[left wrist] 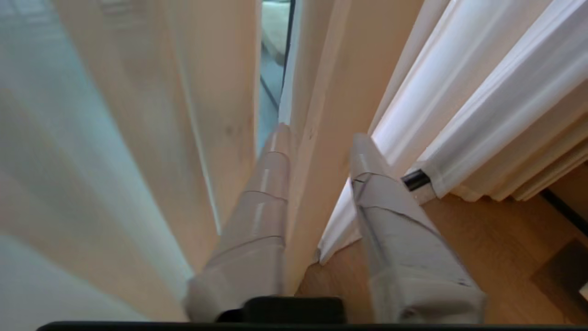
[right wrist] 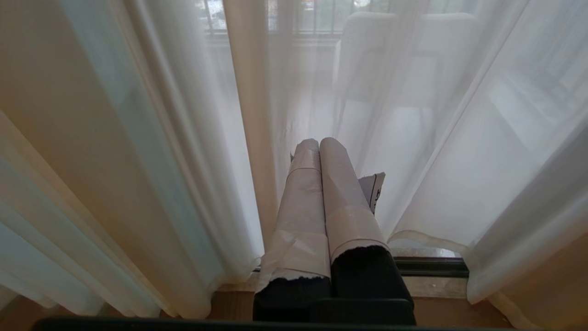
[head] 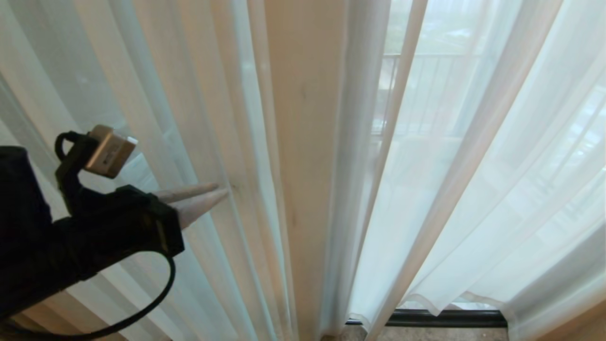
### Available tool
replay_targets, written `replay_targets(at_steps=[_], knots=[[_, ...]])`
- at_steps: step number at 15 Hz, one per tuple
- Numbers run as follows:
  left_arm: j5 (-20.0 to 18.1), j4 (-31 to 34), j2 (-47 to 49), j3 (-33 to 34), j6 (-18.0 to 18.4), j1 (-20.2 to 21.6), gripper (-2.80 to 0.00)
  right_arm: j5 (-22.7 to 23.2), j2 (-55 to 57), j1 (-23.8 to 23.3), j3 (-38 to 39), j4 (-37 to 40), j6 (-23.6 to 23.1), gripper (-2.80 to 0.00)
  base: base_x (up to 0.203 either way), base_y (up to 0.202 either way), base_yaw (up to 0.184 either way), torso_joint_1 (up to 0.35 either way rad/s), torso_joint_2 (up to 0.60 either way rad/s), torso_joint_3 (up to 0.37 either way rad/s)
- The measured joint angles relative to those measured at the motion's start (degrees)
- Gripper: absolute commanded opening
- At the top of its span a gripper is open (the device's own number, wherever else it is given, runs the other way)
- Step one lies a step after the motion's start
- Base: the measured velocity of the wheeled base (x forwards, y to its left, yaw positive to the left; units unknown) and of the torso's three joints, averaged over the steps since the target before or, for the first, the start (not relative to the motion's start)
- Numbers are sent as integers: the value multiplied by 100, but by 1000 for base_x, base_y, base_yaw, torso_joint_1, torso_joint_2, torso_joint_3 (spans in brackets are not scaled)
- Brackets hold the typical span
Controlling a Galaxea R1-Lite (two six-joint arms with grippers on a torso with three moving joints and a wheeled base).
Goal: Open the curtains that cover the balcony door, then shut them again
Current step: Pull the inner curtains open on both sides
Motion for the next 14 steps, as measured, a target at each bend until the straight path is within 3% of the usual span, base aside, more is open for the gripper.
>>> replay_targets(at_steps=[3, 8, 14], knots=[[27, -547, 449, -35, -2, -248, 0, -1, 0, 0, 0, 0, -2, -280, 0, 0, 0, 0, 0, 0], [62, -823, 668, 212, 161, -303, 0, 0, 0, 0, 0, 0, 2, -280, 0, 0, 0, 0, 0, 0], [824, -977, 789, 457, 533, -302, 0, -1, 0, 0, 0, 0, 0, -280, 0, 0, 0, 0, 0, 0]])
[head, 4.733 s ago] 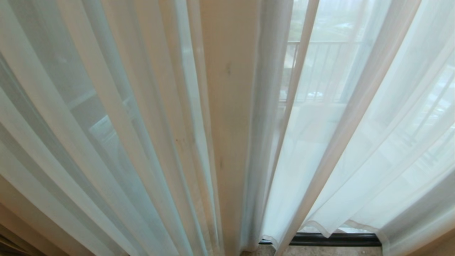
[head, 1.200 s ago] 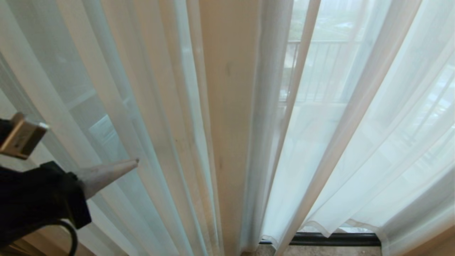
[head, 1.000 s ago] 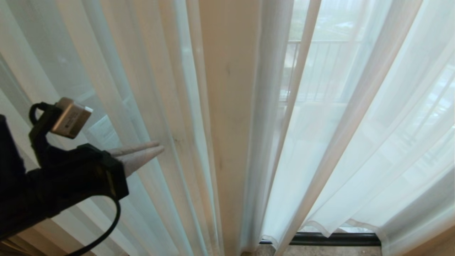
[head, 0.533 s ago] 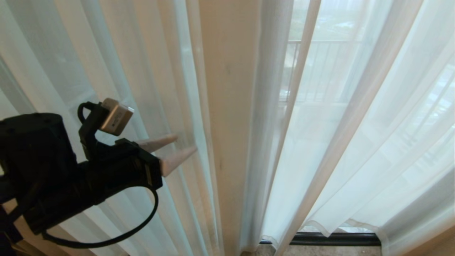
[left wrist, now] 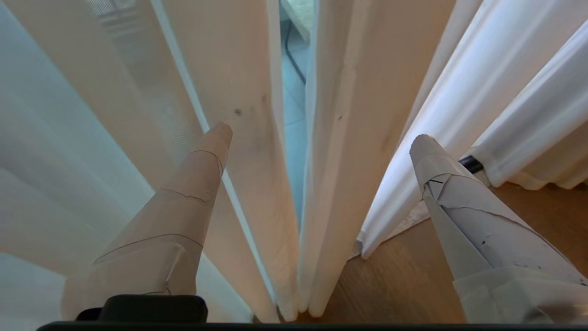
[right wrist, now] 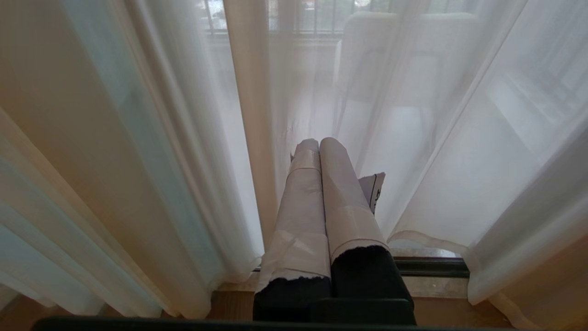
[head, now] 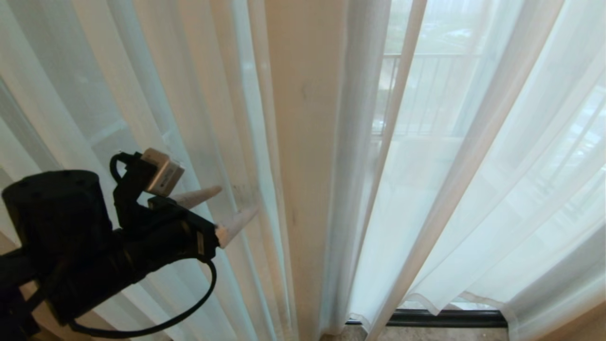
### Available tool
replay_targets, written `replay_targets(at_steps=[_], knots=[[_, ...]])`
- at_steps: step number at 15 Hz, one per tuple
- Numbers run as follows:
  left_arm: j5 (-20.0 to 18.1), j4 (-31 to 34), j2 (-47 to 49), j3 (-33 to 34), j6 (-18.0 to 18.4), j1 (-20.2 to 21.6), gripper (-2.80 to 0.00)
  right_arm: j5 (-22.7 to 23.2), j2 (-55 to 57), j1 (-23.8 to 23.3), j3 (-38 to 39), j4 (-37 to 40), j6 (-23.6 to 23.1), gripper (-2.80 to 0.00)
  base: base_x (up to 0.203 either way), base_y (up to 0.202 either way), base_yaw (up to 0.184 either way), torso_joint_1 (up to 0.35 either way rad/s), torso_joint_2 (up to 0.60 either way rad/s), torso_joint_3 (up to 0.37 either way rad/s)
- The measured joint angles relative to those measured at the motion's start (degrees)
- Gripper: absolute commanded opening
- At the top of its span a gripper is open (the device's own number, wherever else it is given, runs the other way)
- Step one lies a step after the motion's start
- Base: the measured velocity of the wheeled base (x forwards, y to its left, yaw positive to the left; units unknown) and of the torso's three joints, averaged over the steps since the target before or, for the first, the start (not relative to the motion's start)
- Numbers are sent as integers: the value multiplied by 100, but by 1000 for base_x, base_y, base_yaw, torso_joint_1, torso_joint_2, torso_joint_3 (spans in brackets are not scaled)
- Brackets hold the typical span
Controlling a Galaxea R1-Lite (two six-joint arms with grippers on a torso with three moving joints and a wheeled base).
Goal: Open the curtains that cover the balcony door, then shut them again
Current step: Pull the inner curtains open on both sides
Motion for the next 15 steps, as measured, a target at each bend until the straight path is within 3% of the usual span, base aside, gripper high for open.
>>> replay_targets(at_steps=[5, 9, 15], knots=[[158, -675, 550, -338, 35, 64, 0, 0, -2, 0, 0, 2, 1, -280, 0, 0, 0, 0, 0, 0], [506, -1593, 1247, -656, 422, 193, 0, 2, -5, 0, 0, 0, -4, -280, 0, 0, 0, 0, 0, 0], [545, -1671, 1531, -768, 463, 272, 0, 0, -5, 0, 0, 0, 1, -280, 0, 0, 0, 0, 0, 0]])
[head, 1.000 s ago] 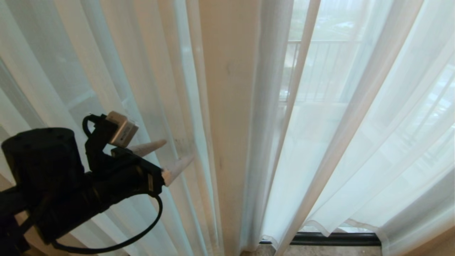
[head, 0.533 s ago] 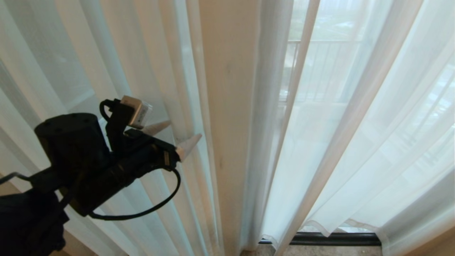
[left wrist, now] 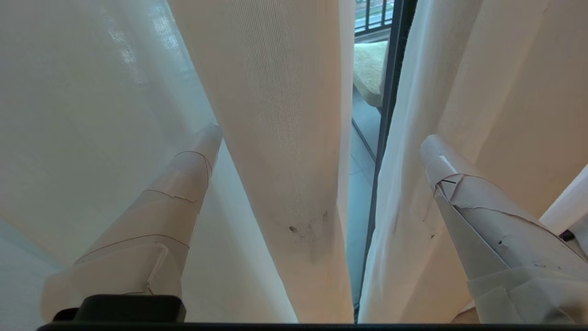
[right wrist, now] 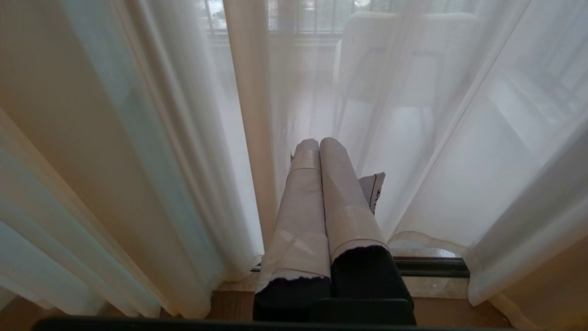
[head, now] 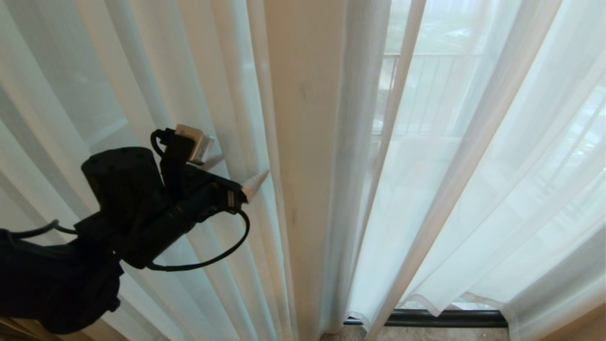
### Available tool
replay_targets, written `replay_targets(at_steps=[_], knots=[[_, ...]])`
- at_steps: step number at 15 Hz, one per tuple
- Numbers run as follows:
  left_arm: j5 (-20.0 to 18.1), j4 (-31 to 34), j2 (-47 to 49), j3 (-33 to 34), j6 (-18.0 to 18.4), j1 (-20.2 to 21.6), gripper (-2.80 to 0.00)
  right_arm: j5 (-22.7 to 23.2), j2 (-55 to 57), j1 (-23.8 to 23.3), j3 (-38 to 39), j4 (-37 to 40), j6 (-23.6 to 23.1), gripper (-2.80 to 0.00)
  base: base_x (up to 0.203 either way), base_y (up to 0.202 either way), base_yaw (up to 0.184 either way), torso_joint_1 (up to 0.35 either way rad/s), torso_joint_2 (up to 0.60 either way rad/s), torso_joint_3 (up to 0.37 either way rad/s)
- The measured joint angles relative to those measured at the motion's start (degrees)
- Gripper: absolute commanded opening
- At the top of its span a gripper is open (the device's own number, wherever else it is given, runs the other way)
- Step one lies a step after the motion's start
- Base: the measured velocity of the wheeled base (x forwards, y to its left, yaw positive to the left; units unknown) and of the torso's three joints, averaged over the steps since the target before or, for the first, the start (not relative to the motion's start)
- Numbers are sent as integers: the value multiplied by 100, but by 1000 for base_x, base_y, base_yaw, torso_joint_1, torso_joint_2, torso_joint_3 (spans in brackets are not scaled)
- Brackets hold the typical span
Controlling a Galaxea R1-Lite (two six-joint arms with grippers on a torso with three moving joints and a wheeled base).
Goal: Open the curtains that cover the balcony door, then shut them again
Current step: Pull the inner curtains open on both sides
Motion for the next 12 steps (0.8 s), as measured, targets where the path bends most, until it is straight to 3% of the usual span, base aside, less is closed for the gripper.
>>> replay_targets(at_steps=[8, 12], knots=[[19, -17, 139, -367, 45, 73, 0, 0, 0, 0, 0, 0, -3, -280, 0, 0, 0, 0, 0, 0], [140, -495, 329, -467, 15, 80, 0, 0, 0, 0, 0, 0, -2, -280, 0, 0, 0, 0, 0, 0]])
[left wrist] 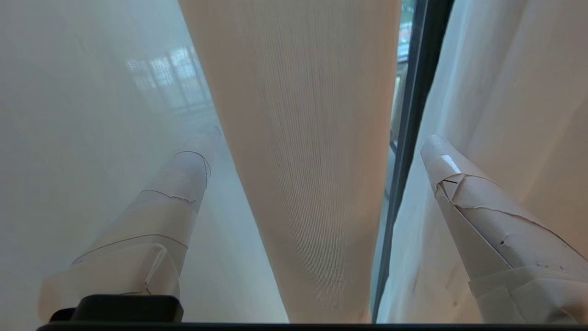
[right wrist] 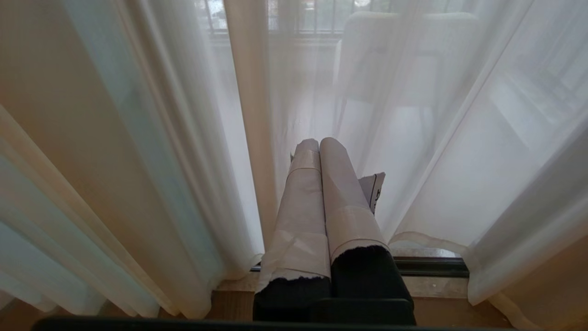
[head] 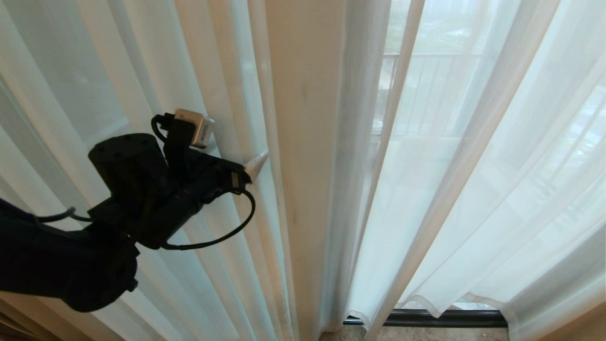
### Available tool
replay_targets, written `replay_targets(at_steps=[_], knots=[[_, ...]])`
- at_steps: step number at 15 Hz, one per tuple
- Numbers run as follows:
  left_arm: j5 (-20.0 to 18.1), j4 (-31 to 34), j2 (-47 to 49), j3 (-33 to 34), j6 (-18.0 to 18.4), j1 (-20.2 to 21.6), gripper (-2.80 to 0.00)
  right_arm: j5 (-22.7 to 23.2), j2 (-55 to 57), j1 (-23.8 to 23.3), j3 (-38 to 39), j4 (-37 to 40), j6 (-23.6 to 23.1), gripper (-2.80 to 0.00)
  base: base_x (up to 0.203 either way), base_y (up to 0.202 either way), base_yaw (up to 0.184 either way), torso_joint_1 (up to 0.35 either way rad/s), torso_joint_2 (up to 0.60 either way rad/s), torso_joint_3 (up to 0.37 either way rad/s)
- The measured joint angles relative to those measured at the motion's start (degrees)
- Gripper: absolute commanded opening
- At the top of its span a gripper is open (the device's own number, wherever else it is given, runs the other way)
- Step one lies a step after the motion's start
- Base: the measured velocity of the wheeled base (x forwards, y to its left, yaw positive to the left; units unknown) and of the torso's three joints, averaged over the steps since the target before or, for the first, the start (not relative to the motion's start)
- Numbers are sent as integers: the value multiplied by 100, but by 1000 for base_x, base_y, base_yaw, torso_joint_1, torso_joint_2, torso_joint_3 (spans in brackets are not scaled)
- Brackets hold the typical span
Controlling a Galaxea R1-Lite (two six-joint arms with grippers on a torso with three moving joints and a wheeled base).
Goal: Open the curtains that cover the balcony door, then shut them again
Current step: Pull the inner curtains open on both sides
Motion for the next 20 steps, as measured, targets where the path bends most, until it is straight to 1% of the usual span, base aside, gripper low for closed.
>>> replay_targets(at_steps=[2, 3, 8, 11, 13, 15, 20], knots=[[31, -89, 82, -3, 7, 0, -5, 0, 0, 0, 0, 0, 1, -280, 0, 0, 0, 0, 0, 0], [30, -101, 112, -3, 18, 0, -280, -1, 0, 0, 0, 0, -1, -280, 0, 0, 0, 0, 0, 0], [38, -103, 138, 0, 18, -7, -280, 0, 0, 0, 0, 0, 2, -280, 0, 0, 0, 0, 0, 0], [223, -113, 88, 2, -7, 0, -280, 2, 0, 0, 0, 0, 0, -280, 0, 0, 0, 0, 0, 0], [237, -287, 53, 2, -66, 9, -280, 2, 0, 0, 0, 0, 0, -280, 0, 0, 0, 0, 0, 0], [232, -365, 2, 45, -52, 62, -280, 0, 0, 0, 0, 0, -2, -280, 0, 0, 0, 0, 0, 0], [267, -365, -336, 365, -36, 137, -280, 0, 0, -2, 0, 0, 0, -280, 0, 0, 0, 0, 0, 0]])
